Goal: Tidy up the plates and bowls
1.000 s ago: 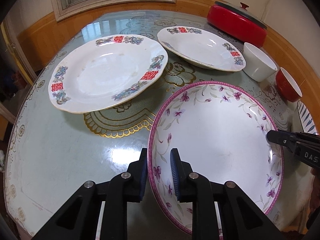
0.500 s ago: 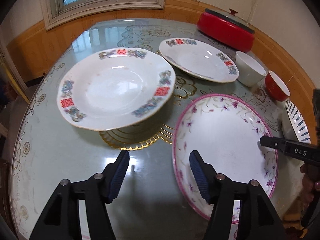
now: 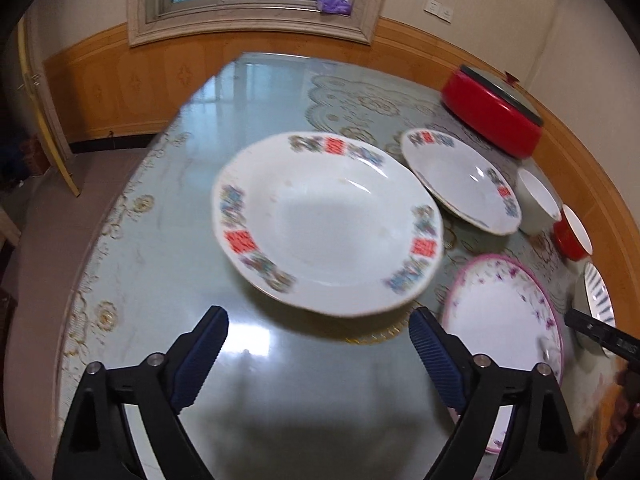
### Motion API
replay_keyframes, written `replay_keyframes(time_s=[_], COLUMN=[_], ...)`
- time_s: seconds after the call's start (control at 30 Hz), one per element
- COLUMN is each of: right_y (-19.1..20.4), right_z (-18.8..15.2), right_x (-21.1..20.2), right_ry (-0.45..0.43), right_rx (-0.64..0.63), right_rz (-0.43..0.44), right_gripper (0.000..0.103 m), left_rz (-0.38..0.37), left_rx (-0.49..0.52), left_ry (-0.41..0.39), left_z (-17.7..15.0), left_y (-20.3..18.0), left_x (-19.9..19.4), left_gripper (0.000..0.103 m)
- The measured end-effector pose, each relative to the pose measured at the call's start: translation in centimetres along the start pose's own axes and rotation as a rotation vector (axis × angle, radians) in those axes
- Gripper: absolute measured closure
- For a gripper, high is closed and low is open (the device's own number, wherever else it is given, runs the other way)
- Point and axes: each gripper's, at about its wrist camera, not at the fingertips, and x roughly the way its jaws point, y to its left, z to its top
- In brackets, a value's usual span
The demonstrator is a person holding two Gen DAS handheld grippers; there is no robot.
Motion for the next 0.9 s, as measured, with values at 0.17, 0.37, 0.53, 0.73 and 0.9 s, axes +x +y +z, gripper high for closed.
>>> replay_keyframes(time_s=[0.17,0.37,0.53,0.73,0.9], right_y=[3.8,8.8,12.0,14.3,15.2], right_z=[1.3,2.4,3.5,4.9,5.7], right_x=[0.4,1.9,3.5,5.3,6.8], right_ry=[-0.005,0.010,0.031,0.049,0.075], right_rx=[-0.037,-0.103,-0.141,-0.144,-0.143], right_rz=[0.053,0.107,0.133,0.142,0.132], right_gripper=[0.064,0.063,0.063,0.063,0.063], left_rz=[0.049,0.066,0.053,0.041,0.016], left_rx=[-0.028,-0.066,-0.091,-0.061,-0.026], left_ry=[-0.032,-0.037,-0.025,-0.011,0.018], left_z=[2.3,4.9,6.9,8.9,10.0], left_y=[2.8,6.0,8.0,8.3,8.3], left_x=[0.3,1.6,2.9,4.7,6.6], left_gripper=[0.001,0.001,0.001,0.001,0.001])
